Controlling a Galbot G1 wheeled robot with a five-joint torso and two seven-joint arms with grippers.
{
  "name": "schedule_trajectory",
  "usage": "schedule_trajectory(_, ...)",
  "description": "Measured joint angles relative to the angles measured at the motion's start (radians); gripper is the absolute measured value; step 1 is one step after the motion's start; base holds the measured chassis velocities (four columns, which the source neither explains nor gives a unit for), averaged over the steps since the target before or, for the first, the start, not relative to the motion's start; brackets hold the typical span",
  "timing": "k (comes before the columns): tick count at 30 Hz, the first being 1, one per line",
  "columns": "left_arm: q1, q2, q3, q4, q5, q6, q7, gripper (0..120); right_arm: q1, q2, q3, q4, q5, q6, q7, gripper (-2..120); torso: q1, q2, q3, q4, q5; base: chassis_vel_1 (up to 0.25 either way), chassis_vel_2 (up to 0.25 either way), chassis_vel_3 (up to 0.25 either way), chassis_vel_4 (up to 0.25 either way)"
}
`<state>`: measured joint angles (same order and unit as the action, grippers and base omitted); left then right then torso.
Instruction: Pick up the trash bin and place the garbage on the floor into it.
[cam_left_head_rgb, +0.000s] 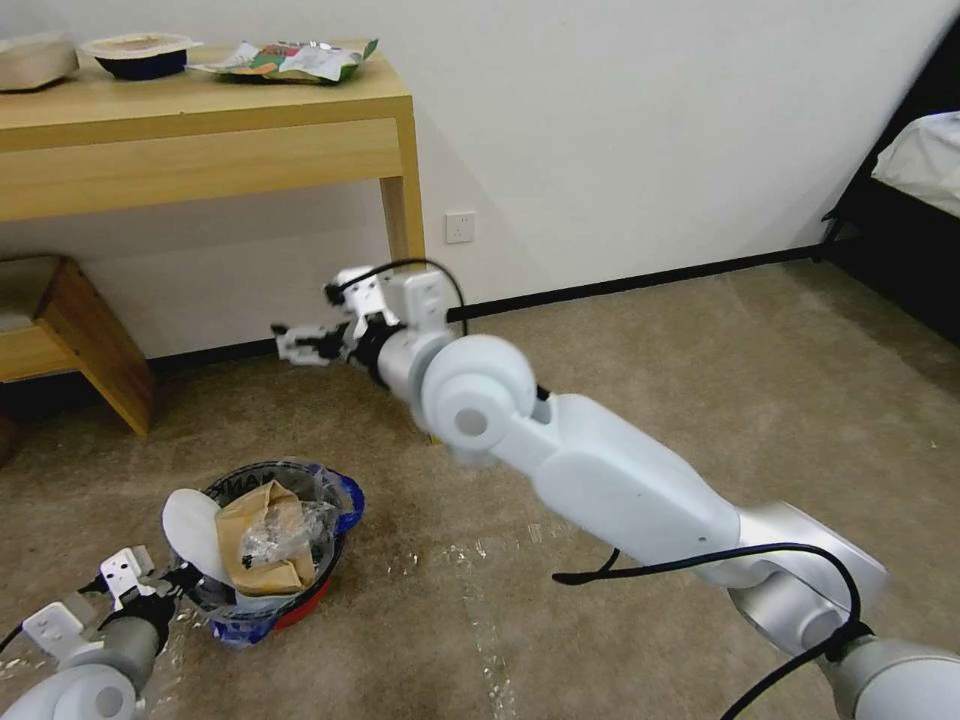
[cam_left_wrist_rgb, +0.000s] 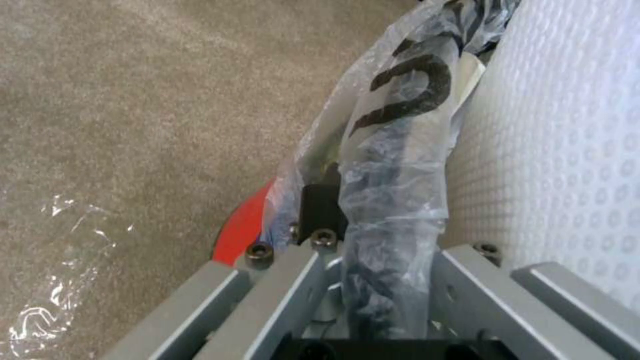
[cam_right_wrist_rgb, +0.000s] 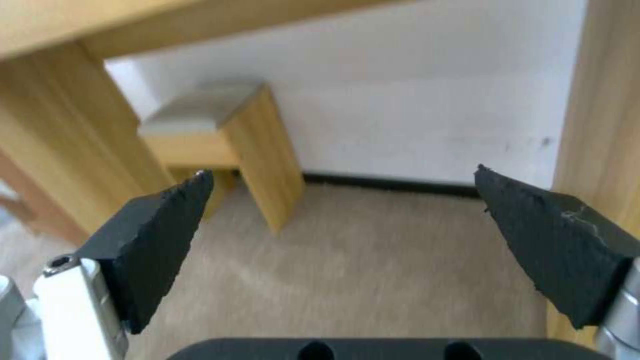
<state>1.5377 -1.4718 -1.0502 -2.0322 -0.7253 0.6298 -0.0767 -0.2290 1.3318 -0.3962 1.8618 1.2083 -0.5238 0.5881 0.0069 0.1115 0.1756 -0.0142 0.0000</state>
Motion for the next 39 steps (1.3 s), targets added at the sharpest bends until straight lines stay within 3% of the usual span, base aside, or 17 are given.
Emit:
schedule_trajectory(5,0.007,-0.003,-0.005,-0.009,0.0,0.001,0.0,1,-0.055,-0.035,0.067,0.009,-0.114,0.079,-0.103,99,0.0,0.0,0.0,0.0,0.0,0.0,0.0,0.0,0.0)
schedule_trajectory(18,0.021,0.001,-0.019,-0.031,-0.011,0.005,-0.007,1,-0.224,-0.098,0.279,0.062,-0.195,0.21,-0.265,99,0.0,0.0,0.0,0.0,0.0001,0.0,0.0,0.0,0.0)
schedule_trajectory(25,0.045,-0.012,-0.037,-0.058,-0.015,0.005,-0.007,1,-0.306,-0.184,0.403,0.095,-0.263,0.362,-0.365,99,0.0,0.0,0.0,0.0,0.0001,0.0,0.0,0.0,0.0)
schedule_trajectory(28,0.049,-0.015,-0.041,-0.062,-0.015,0.005,-0.007,1,-0.32,-0.203,0.42,0.103,-0.282,0.38,-0.38,99,0.0,0.0,0.0,0.0001,0.0002,0.0,0.0,0.0,0.0)
schedule_trajectory(30,0.057,-0.02,-0.048,-0.072,-0.015,0.003,-0.007,1,-0.361,-0.268,0.471,0.123,-0.326,0.423,-0.415,99,0.0,0.0,0.0,0.0,0.0002,0.0,0.0,0.0,0.0)
schedule_trajectory(39,0.062,-0.021,-0.052,-0.08,-0.053,0.001,-0.012,1,-0.474,-0.363,0.615,0.186,-0.342,0.452,-0.428,99,0.0,0.0,0.0,0.0,0.0001,0.0,0.0,0.0,0.0)
